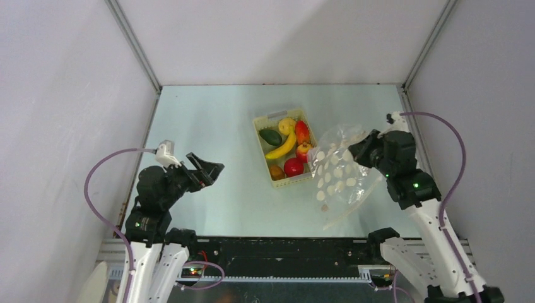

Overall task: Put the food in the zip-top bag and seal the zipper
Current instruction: Pick up the zipper food storage bag at the center of the board.

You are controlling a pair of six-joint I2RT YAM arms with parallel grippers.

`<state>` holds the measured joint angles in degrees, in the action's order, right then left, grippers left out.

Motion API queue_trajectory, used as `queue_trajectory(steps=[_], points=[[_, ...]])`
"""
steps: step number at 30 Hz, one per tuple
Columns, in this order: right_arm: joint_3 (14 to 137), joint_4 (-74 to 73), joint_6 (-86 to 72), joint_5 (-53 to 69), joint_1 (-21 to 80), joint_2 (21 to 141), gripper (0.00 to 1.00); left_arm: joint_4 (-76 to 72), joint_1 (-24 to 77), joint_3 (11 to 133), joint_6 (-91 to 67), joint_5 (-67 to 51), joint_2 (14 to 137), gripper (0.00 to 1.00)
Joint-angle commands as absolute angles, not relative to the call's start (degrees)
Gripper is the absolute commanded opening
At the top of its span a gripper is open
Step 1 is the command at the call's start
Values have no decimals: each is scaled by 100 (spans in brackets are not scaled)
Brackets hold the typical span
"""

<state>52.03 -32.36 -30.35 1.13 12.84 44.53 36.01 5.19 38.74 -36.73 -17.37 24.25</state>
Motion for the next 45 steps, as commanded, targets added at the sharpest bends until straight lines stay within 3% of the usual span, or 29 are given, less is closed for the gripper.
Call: queue_trajectory(steps=[1,4,8,17,24,33,34,36,39,40,41,42,43,44,45], points=[[5672,-3512,-3659,-876,2372,4836,0,2641,1130,3814,-4025,-2015,2239,98],[6063,-3792,-4075,-1943,3305,5309,0,2306,1815,3747,-4239,-1702,2489,98],[6454,-3841,-3974,-2482,4069,5845,0,1820,2804,3838,-4304,-1380,3208,98],[6522,-2808,-1618,-1073,4998,6413,0,1687,3979,4616,-3672,-1051,4302,98],[6524,-2409,-1610,-737,5211,6725,1,1314,4351,4722,-3667,-1290,4893,98],[6523,-1938,-1823,-103,5433,6655,2,1554,4778,5120,-3541,-648,5790,97],[6526,-1923,-1855,86,5450,6640,2,1518,4804,5148,-3542,-652,5831,93],[6522,-1918,-1895,202,5450,6632,3,1428,4816,5143,-3546,-722,5885,75],[6522,-2050,-2004,42,5445,6612,9,1308,4822,5085,-3570,-750,5809,37],[6524,-2093,-2066,-181,5443,6588,15,1272,4825,5031,-3595,-691,5739,30],[6527,-2198,-2114,-384,5410,6556,22,1264,4825,4998,-3613,-640,5687,16],[6527,-2250,-2238,-455,5390,6530,38,1248,4825,4926,-3650,-533,5588,10],[6529,-2358,-2310,-599,5322,6477,45,1235,4825,4889,-3662,-482,5532,2],[6523,-2418,-2472,-660,5276,6447,58,1199,4821,4801,-3677,-413,5424,1],[6514,-2538,-2545,-809,5193,6351,65,1184,4819,4765,-3680,-395,5371,0]])
